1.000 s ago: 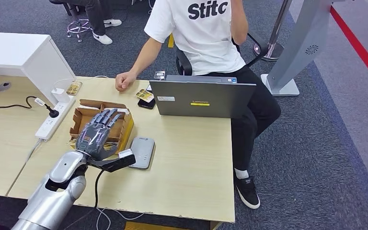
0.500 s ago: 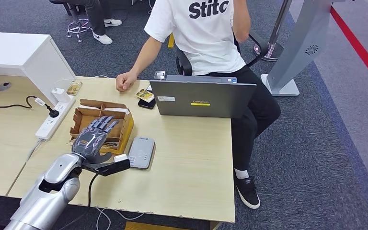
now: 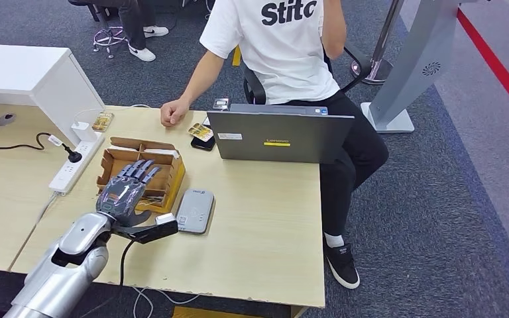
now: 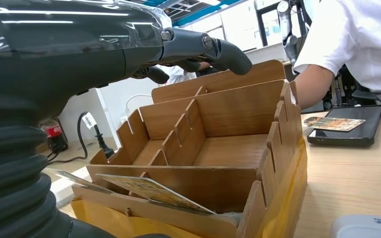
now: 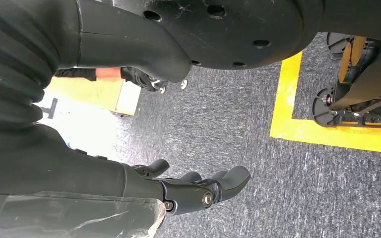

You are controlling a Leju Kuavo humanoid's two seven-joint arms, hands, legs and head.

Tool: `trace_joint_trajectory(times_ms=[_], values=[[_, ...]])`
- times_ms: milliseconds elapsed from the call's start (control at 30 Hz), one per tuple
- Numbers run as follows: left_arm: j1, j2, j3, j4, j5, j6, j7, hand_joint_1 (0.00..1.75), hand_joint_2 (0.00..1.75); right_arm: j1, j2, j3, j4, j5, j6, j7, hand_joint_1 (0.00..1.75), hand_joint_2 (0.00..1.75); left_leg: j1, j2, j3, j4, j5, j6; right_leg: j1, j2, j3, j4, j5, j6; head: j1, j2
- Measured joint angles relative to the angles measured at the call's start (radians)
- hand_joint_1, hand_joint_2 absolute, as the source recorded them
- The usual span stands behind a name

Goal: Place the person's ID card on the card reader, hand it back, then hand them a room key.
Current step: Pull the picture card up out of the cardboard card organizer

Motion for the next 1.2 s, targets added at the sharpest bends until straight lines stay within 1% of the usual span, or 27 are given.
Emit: trace_joint_trajectory(times_ms=[300,367,467,500,533,1200], values=[[0.0,0.004,-0.002,0.0,-0.032,0.002,0.025,0.0,1.75,0.0,0.0,0.0,0.0,0.0,0.0,0.002,0.0,1.75,0.0,0.0,0.0,0.0,0.0,0.0,0.0,0.0,0.0,0.0,0.0,0.0,0.0,0.0],[0.0,0.004,-0.003,0.0,-0.033,0.001,0.028,0.09,1.75,0.0,0.0,0.0,0.0,0.0,0.0,0.002,0.0,1.75,0.0,0.0,0.0,0.0,0.0,0.0,0.0,0.0,0.0,0.0,0.0,0.0,0.0,0.0],[0.0,0.004,-0.003,0.0,-0.034,0.001,0.029,1.34,1.75,0.0,0.0,0.0,0.0,0.0,0.0,0.001,0.0,1.75,0.0,0.0,0.0,0.0,0.0,0.0,0.0,0.0,0.0,0.0,0.0,0.0,0.0,0.0],[0.0,0.004,-0.003,0.0,-0.034,0.001,0.03,1.71,1.75,0.0,0.0,0.0,0.0,0.0,0.0,0.0,0.0,1.75,0.0,0.0,0.0,0.0,0.0,0.0,0.0,0.0,0.0,0.0,0.0,0.0,0.0,0.0],[0.0,0.004,-0.003,0.0,-0.034,0.001,0.03,1.75,1.75,0.0,0.0,0.0,0.0,0.0,0.0,0.0,0.0,1.75,0.0,0.0,0.0,0.0,0.0,0.0,0.0,0.0,0.0,0.0,0.0,0.0,0.0,0.0],[-0.01,0.004,-0.006,0.0,-0.038,0.007,0.032,1.75,1.75,0.0,0.0,0.0,0.0,0.0,0.0,-0.003,0.0,1.75,0.0,0.0,0.0,0.0,0.0,0.0,0.0,0.0,0.0,0.0,0.0,0.0,0.0,0.0]])
